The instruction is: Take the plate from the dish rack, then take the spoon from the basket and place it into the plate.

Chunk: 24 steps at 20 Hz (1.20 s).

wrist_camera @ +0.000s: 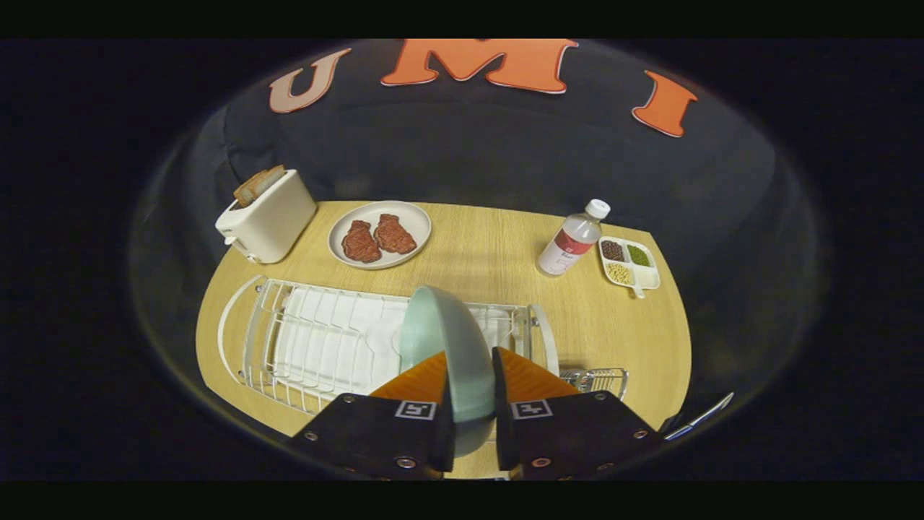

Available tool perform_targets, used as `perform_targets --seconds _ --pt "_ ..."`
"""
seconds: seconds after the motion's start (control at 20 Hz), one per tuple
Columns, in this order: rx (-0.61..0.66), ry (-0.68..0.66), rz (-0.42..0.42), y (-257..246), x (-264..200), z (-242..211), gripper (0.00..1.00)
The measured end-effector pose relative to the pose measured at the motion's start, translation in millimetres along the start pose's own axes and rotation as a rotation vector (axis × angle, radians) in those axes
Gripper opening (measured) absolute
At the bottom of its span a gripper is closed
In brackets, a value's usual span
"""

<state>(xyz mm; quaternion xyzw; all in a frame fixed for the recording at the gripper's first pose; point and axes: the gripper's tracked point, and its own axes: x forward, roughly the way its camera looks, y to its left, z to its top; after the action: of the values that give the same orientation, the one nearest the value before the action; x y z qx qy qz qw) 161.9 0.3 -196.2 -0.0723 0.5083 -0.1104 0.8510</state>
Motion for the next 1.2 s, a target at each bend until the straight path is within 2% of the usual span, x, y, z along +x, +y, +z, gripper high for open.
perform_targets --seconds 0.15,0.35,0.5,0.7,0.85,1.05,1.2 --pt "0.044 -0.038 0.044 0.3 -18.9 8.6 0.23" --pt "0.04 -0.088 0.087 -20.8 -45.9 -6.6 0.23" --pt "0.054 -0.11 0.165 -23.4 -68.9 -34.4 0.23" --pt "0.02 -0.157 0.199 -32.5 -97.8 -73.2 0.23" --pt "0.007 -0.171 0.258 -25.2 -115.2 -108.3 0.23" --pt "-0.01 -0.148 0.312 -13.4 -118.1 -161.1 0.23" --pt "0.009 -0.092 0.339 -7.6 -102.6 -200.9 0.23"
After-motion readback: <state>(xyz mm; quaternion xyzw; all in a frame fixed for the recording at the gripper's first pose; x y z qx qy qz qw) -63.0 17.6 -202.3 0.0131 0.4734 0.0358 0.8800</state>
